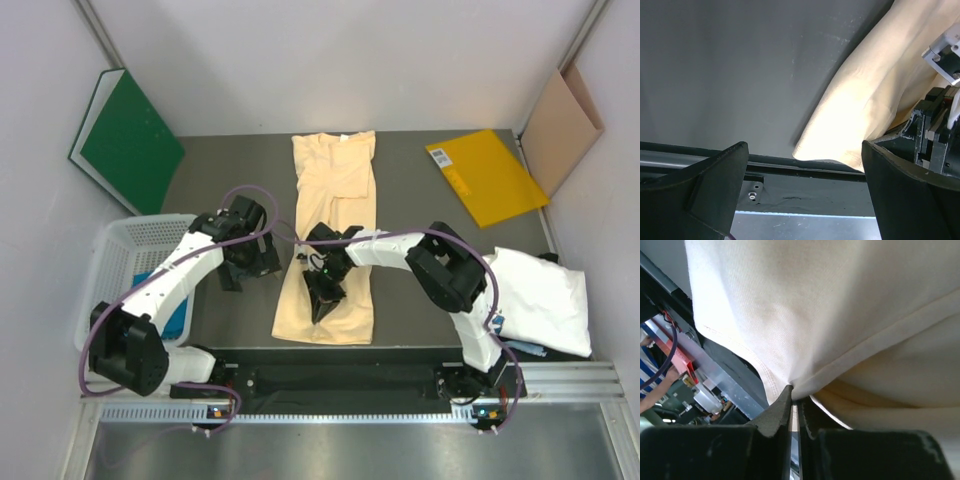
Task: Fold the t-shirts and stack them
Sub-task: Fold the tshirt
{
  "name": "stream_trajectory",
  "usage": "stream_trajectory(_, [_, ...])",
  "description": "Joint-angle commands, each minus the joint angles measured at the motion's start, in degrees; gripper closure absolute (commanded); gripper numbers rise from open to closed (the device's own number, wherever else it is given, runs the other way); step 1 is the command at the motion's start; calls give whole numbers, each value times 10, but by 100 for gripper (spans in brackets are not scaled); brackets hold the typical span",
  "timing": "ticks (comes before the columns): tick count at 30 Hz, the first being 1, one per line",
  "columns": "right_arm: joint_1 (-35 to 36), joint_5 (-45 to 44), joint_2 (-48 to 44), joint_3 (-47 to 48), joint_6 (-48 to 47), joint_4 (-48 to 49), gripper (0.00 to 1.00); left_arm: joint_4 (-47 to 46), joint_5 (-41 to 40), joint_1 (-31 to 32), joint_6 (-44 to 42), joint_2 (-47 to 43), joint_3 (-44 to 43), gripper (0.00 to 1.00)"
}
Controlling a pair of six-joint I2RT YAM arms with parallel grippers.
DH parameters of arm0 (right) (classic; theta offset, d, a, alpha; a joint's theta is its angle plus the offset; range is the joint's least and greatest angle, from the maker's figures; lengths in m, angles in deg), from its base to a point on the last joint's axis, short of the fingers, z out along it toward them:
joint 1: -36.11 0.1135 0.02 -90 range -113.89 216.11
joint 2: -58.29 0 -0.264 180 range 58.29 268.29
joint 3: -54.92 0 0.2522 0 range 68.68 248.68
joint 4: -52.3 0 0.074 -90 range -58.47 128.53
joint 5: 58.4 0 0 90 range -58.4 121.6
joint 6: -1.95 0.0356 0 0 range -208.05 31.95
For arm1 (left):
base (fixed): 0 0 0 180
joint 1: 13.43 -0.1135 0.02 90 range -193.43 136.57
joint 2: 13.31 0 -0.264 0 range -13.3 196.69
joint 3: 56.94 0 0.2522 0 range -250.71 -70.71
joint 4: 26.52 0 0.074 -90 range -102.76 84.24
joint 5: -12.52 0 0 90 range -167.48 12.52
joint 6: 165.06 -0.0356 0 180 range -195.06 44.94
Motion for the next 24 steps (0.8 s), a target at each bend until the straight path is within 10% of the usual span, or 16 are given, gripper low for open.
stream_trajectory(1, [-1,-8,-56,8,-19,-30,97,-18,-5,-1,5,7,1,1])
stream_trajectory(24, [-10,3,-104,-37,-50,-93,93,-52,14,-1,3,53,-7,1])
